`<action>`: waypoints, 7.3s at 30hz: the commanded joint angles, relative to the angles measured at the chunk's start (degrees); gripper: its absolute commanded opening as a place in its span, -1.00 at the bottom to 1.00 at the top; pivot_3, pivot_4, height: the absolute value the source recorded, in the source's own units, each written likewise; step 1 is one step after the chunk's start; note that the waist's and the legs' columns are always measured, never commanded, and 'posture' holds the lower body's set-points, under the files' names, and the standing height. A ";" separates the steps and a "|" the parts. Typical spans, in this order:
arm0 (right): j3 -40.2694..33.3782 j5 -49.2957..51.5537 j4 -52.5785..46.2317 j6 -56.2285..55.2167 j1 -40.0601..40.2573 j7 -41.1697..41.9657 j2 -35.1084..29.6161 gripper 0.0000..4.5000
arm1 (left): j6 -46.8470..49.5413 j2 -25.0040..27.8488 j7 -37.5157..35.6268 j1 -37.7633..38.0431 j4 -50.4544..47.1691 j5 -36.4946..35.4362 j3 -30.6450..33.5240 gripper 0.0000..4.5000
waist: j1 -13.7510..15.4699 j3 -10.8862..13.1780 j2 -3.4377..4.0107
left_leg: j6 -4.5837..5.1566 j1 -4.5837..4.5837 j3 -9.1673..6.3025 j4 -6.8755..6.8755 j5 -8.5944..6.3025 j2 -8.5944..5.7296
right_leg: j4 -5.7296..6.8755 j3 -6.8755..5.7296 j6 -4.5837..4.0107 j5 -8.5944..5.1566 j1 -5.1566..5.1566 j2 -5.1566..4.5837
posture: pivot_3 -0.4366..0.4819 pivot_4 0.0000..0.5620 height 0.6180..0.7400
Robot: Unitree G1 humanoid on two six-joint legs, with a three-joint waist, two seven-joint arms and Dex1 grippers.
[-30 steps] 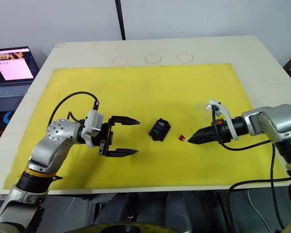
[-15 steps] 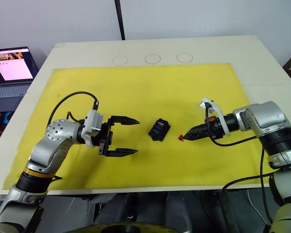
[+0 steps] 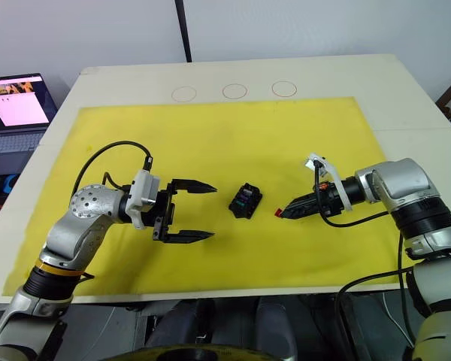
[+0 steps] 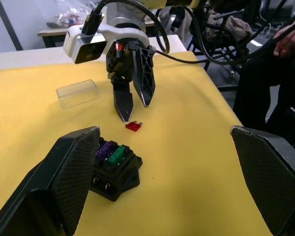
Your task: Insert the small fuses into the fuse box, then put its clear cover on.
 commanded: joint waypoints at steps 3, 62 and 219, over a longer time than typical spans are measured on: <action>-0.48 -0.70 0.06 1.34 -1.53 1.28 1.38 0.44 | -0.10 0.54 0.06 0.30 -2.05 -0.91 0.84 1.00 | -0.01 0.00 0.00 | 0.00 0.00 0.00 0.00 0.00 0.00 | 0.00 0.00 0.00 0.00 0.00 0.00 | -0.05 -0.47 1.00; -72.91 34.66 -56.53 31.43 21.23 -112.22 61.38 -0.99 | 0.51 1.25 -0.15 0.91 -2.28 -1.68 1.41 1.00 | 0.99 -0.40 0.20 | -0.83 -0.83 -0.28 -0.06 0.27 -0.08 | 0.96 0.15 -0.20 -0.05 -1.35 0.00 | -0.05 -0.47 1.00; -8.66 4.55 -44.76 8.10 -0.34 -45.74 1.28 -0.98 | 1.41 -9.03 17.61 3.43 0.43 6.67 -2.13 1.00 | 1.30 -0.15 0.04 | -0.15 0.01 0.05 0.31 -0.38 0.51 | 0.03 -0.05 -0.29 -0.21 0.03 0.51 | -0.05 -0.47 1.00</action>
